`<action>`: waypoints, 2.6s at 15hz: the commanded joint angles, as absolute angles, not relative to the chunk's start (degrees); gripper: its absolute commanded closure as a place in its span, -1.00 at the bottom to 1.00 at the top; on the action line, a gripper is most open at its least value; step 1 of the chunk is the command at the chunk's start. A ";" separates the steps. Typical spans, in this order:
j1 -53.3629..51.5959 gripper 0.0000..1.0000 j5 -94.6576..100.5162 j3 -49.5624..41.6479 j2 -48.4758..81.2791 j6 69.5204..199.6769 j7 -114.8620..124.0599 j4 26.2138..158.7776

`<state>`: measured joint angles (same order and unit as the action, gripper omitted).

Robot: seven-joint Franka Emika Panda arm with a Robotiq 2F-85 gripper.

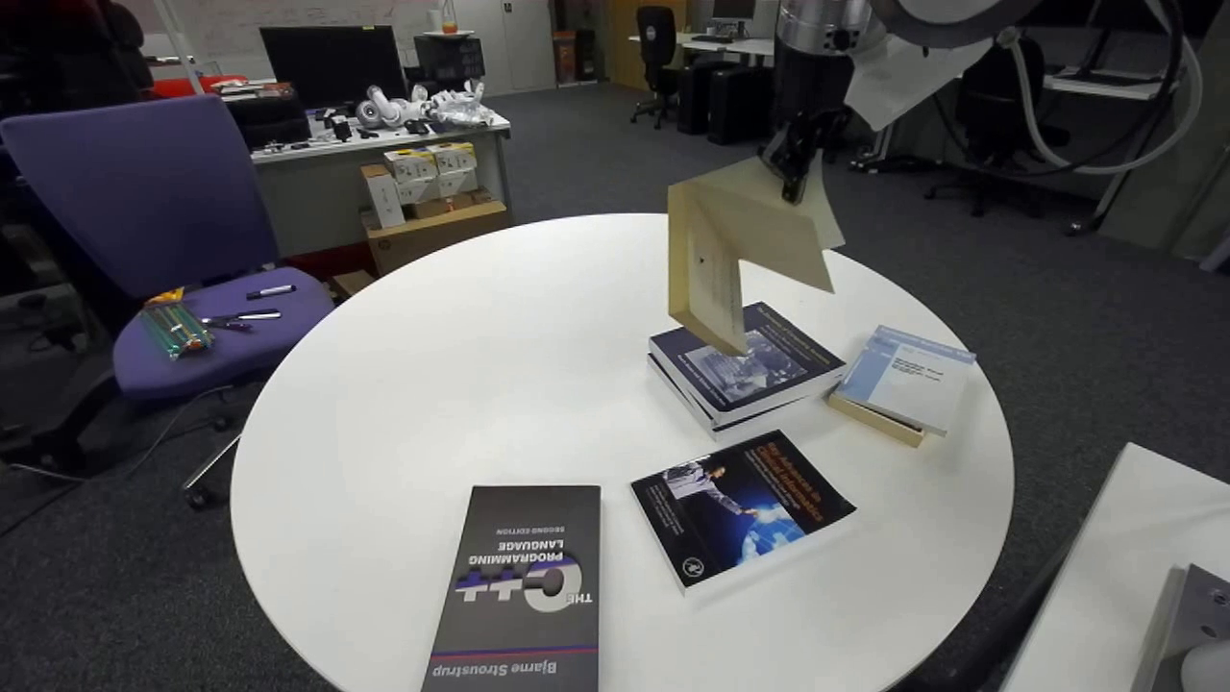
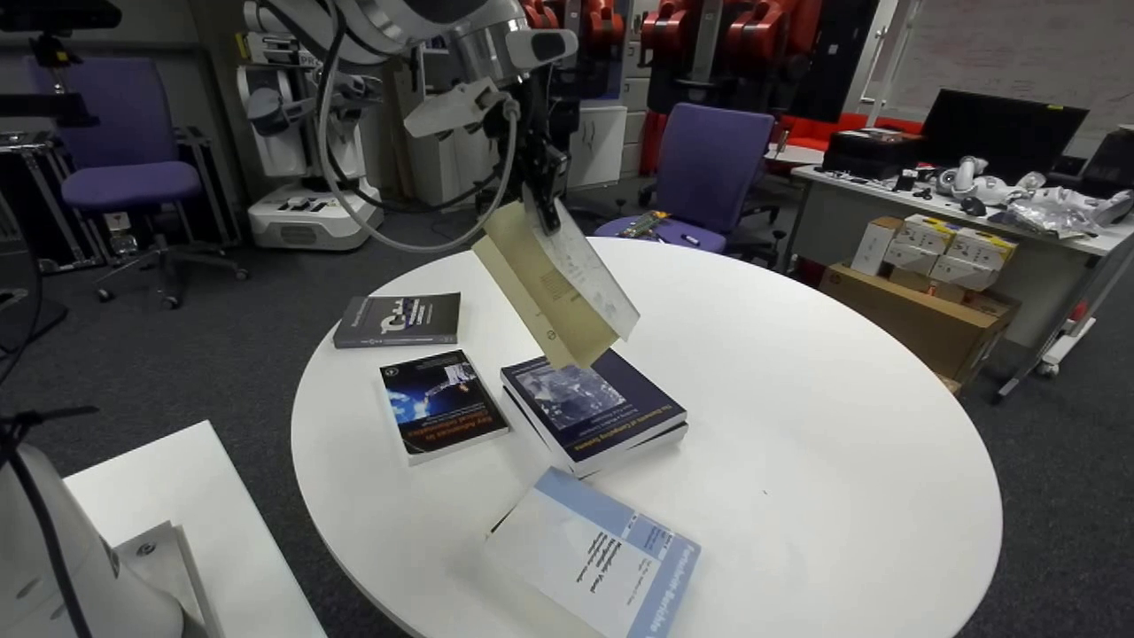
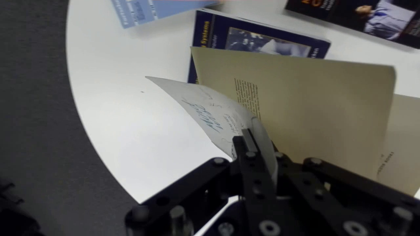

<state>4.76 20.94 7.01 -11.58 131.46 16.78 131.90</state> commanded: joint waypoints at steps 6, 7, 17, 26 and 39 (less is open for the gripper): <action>1.72 0.99 43.70 9.86 -3.80 108.21 31.16 120.22; 0.94 0.99 44.38 9.70 -1.80 105.14 30.89 118.90; -3.96 0.99 42.53 6.96 4.92 97.65 26.21 111.17; -6.35 0.99 42.92 7.45 4.92 93.65 21.58 111.54; -7.46 0.99 44.16 5.95 11.17 88.26 18.46 110.67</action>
<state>-7.78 42.70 7.09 8.55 89.94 20.64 112.59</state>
